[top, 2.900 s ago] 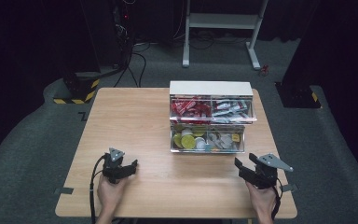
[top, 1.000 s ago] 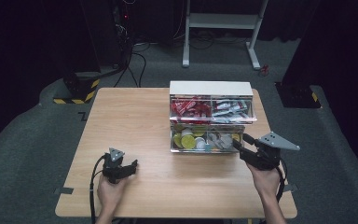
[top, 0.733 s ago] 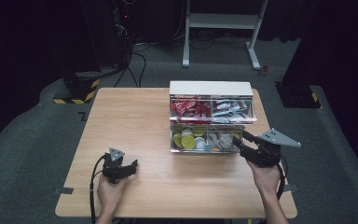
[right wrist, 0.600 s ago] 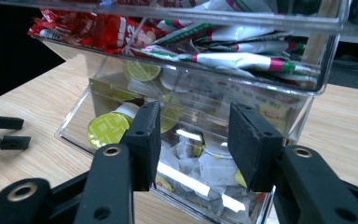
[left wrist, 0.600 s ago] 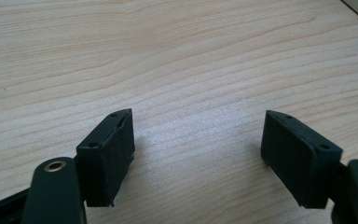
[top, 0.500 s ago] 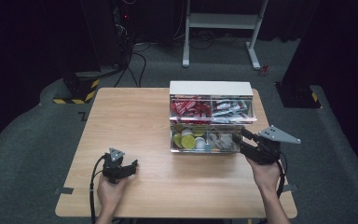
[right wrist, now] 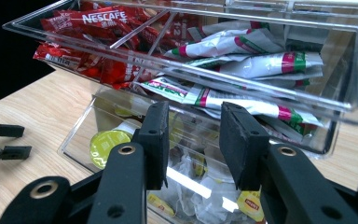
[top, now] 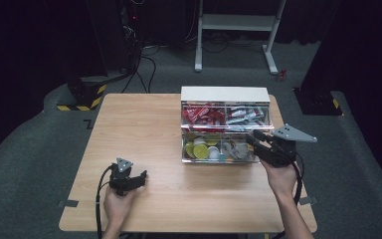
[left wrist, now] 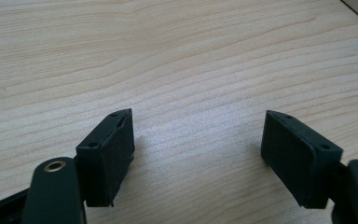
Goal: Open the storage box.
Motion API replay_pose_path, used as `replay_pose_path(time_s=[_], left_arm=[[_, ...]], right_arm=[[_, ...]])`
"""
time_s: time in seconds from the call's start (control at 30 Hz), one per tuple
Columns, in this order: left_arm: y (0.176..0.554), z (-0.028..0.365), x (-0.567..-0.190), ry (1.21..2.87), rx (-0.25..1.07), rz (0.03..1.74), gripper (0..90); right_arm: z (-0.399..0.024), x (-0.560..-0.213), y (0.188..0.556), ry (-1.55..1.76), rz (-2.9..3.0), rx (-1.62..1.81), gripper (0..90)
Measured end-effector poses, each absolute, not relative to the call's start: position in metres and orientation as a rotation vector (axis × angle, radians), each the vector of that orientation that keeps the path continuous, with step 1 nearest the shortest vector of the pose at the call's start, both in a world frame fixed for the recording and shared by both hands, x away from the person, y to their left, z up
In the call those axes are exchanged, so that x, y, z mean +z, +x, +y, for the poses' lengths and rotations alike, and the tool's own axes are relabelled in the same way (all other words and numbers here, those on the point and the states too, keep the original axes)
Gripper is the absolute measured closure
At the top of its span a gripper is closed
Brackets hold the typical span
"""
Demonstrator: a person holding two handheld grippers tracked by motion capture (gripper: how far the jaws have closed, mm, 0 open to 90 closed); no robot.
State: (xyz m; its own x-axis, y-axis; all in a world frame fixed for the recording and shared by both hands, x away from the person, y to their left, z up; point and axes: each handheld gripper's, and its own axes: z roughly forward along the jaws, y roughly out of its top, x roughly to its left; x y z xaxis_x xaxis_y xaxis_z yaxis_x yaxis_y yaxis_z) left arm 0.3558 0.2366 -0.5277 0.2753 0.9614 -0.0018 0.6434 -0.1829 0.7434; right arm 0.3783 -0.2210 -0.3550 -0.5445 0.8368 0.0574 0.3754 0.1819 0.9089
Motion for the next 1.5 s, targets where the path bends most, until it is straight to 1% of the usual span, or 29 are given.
replay_pose_path(time_s=[0.33,0.83,1.5], left_arm=[[0.356,0.237,-0.528,1.912,0.639,1.441,26.0],[0.356,0.236,-0.528,1.909,0.637,1.443,26.0],[0.356,0.237,-0.528,1.907,0.645,1.443,26.6]], right_arm=[[-0.215,-0.351,0.389,1.148,2.013,1.301,62.5],[-0.214,-0.342,0.394,1.149,1.967,1.312,59.1],[-0.210,-0.324,0.402,1.146,1.933,1.306,57.2]])
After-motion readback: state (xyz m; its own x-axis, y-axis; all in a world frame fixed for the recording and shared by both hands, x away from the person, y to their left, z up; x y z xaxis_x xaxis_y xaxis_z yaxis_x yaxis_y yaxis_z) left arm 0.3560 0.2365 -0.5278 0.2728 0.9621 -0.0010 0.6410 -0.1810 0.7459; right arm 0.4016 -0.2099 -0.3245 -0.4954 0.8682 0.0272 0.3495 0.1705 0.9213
